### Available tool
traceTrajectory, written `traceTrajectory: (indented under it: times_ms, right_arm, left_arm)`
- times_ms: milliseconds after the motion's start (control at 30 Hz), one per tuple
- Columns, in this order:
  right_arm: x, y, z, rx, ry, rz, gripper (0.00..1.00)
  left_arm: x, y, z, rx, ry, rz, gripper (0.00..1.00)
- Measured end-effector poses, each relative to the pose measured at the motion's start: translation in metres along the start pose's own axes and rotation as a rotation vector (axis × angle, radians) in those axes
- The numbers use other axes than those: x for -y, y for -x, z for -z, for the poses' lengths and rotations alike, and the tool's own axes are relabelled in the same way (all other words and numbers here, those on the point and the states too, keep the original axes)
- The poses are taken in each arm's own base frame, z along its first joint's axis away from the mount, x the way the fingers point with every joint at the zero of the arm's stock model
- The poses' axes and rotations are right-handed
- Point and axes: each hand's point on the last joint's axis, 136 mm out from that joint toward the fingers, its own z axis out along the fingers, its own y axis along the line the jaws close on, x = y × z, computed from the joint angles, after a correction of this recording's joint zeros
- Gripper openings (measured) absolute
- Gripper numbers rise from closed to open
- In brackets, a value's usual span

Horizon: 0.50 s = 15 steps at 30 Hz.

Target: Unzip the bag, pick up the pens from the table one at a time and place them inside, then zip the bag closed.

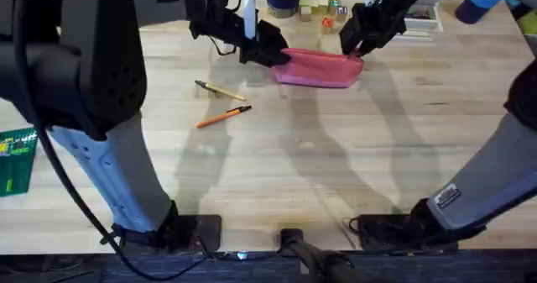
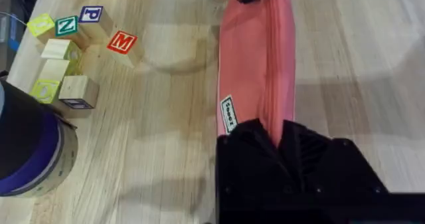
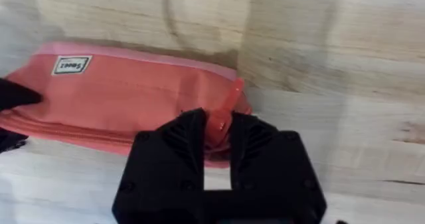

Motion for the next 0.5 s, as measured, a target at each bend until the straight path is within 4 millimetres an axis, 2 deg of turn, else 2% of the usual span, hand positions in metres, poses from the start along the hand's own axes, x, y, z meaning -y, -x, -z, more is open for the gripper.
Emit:
traceTrajectory:
  times_ms: [233,500]
  right_arm:
    - [0.003,0.0002,0.0,0.001,-0.018,0.01,0.047]
    - [0.0032,0.0022,0.0018,0.007,-0.02,0.031,0.033]
  left_arm:
    - [0.0,0.0,0.0,0.0,0.0,0.0,0.042]
    - [0.0,0.0,0.0,0.0,0.0,0.0,0.042]
